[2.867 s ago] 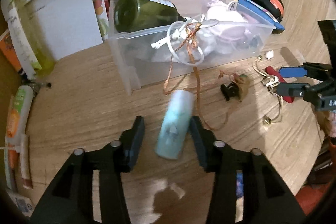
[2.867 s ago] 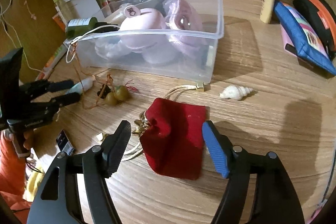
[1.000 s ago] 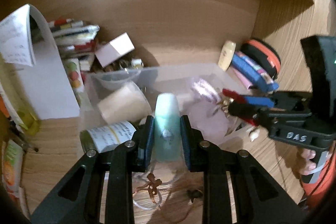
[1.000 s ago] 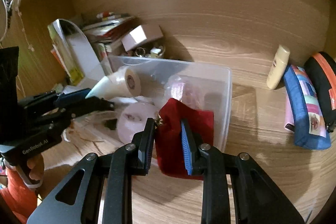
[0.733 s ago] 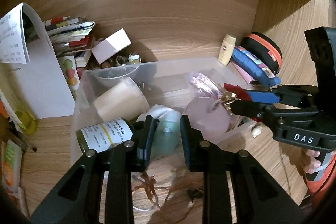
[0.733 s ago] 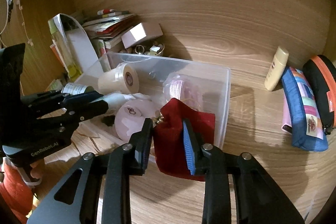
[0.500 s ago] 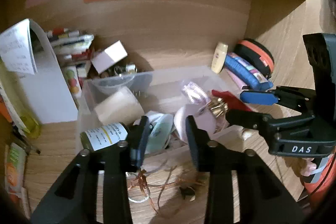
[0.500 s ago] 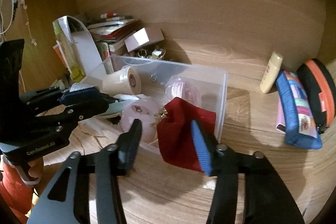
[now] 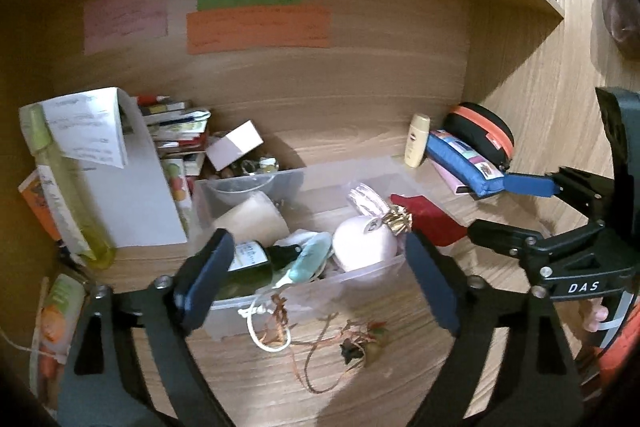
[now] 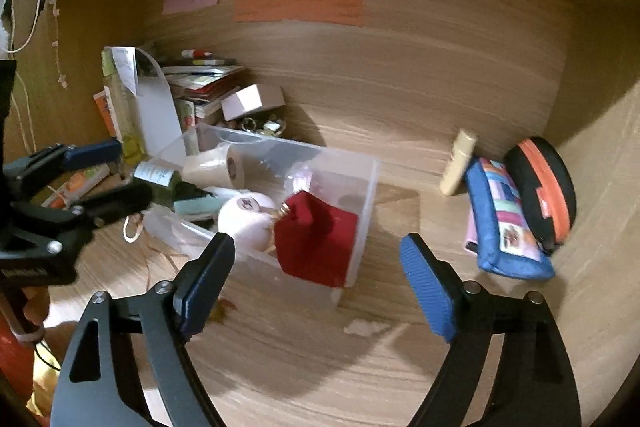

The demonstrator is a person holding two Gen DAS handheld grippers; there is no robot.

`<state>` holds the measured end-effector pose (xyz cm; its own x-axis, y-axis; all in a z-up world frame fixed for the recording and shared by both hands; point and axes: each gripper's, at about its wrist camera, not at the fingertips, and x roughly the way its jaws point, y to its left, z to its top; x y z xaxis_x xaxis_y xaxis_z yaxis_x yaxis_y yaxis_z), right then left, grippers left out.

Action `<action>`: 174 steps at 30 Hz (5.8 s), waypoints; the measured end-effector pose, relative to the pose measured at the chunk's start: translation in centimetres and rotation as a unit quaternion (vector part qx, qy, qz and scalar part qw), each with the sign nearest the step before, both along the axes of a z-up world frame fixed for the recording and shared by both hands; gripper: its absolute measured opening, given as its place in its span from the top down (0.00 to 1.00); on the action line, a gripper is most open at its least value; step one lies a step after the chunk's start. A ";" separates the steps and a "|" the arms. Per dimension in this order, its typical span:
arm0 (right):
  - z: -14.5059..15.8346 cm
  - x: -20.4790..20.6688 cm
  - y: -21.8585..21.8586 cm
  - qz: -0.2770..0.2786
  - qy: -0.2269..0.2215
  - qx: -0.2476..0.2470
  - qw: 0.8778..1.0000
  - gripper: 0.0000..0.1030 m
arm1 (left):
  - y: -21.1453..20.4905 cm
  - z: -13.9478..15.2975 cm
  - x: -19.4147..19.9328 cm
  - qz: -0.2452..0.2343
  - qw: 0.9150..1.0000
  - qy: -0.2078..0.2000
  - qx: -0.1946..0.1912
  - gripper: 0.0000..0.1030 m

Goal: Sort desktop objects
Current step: 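Carry the blue tube and red pouch into the clear box and open both tools, then grasp the blue card with the left tool while the right tool grasps the white seashell, then carry the blue card and seashell into the clear box and open both tools, then grasp the black hair tie with the left tool while the right tool grasps the green bead string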

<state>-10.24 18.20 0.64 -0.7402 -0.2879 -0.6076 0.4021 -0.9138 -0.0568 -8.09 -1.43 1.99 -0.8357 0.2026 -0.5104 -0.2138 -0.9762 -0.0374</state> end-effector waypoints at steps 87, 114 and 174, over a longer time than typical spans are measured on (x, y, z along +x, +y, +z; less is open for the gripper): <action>-1.5 0.9 0.1 0.042 -0.015 0.018 0.999 0.63 | -0.7 -1.2 3.2 0.042 0.999 0.004 0.004 0.55; -2.9 -7.8 -3.8 0.036 -0.058 0.004 0.998 0.62 | 0.9 -3.1 -7.4 0.026 0.998 -0.055 0.002 0.54; -9.6 0.3 -8.7 0.134 -0.149 0.060 0.978 0.62 | -7.0 -8.8 3.8 0.083 0.987 -0.137 0.003 0.21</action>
